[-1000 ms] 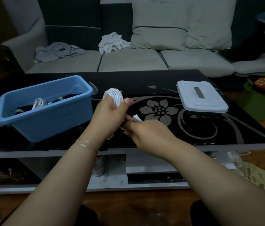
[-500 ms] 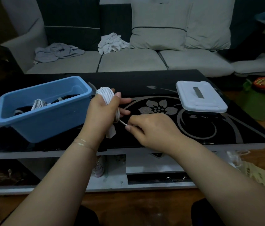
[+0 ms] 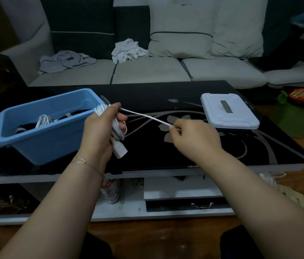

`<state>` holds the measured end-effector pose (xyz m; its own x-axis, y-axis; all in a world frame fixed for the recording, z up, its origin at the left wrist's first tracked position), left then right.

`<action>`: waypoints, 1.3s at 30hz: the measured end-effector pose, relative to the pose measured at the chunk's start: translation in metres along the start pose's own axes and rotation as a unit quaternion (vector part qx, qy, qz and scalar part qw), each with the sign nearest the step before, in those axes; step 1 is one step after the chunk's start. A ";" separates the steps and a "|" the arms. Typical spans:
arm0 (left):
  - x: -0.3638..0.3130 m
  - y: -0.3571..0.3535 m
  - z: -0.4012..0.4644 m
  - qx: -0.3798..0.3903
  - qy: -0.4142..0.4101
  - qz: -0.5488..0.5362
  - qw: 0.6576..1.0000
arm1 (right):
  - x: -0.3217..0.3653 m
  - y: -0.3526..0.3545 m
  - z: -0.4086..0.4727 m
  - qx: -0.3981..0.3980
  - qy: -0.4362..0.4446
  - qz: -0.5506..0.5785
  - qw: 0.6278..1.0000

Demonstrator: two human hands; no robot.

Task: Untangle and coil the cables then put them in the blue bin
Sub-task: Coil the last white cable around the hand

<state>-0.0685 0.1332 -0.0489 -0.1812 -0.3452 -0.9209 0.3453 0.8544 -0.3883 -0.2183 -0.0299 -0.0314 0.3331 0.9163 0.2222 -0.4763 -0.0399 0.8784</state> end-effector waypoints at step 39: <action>0.027 -0.083 -0.058 0.353 -0.023 0.241 0.904 | -0.002 0.006 0.008 -0.032 0.036 0.374 0.926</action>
<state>-0.1553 0.0756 -0.0394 0.1799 -0.0282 -0.9833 0.8788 0.4538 0.1478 -0.2153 -0.0347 -0.0232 -0.1638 0.6659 0.7279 -0.6001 -0.6529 0.4622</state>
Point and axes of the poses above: each hand's wrist, its own z-axis towards the middle knuckle, its own y-axis out of the back of the hand, x = y × z, the point moved 10 cm from there along z, towards the middle knuckle, and after that the axes turned 5 degrees about y, right-handed, at the moved point
